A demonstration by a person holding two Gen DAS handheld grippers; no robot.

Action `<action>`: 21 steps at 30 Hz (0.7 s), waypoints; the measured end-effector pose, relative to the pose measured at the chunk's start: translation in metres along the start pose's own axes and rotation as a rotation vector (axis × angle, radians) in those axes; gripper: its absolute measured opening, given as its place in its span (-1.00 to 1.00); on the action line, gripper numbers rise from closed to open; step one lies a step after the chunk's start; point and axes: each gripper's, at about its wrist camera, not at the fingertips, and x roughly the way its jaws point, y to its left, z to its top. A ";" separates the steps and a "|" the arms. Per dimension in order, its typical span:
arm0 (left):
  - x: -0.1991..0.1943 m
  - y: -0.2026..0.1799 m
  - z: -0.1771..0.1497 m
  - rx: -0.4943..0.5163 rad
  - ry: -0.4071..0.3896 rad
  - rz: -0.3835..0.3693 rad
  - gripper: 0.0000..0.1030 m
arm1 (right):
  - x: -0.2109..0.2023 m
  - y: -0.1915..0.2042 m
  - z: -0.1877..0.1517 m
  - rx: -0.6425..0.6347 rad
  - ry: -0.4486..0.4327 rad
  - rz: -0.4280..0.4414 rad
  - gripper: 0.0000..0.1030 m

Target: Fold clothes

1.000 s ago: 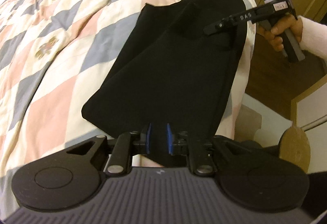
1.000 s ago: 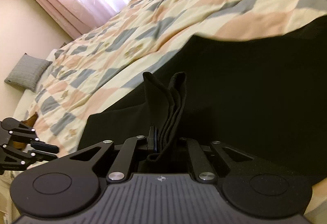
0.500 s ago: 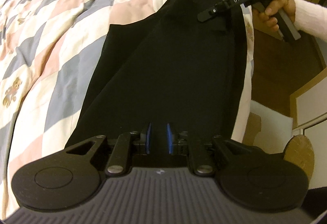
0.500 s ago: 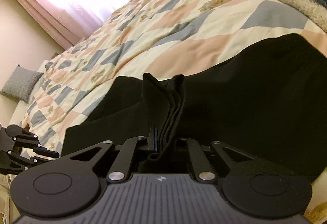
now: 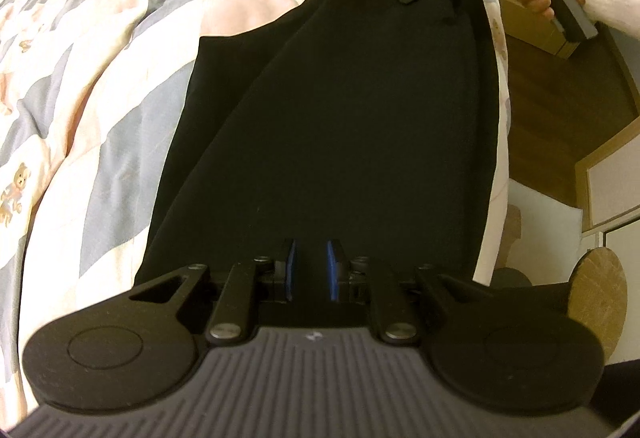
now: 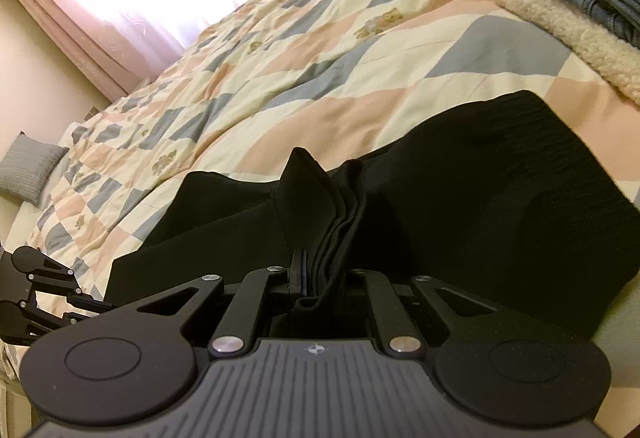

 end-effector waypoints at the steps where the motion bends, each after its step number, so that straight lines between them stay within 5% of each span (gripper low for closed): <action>1: 0.001 0.001 -0.001 -0.002 0.002 0.002 -0.77 | -0.001 -0.002 0.001 -0.002 0.001 -0.003 -0.85; 21: 0.021 -0.011 0.018 -0.011 0.015 0.003 -0.73 | -0.032 -0.072 0.040 -0.025 -0.056 -0.082 -0.86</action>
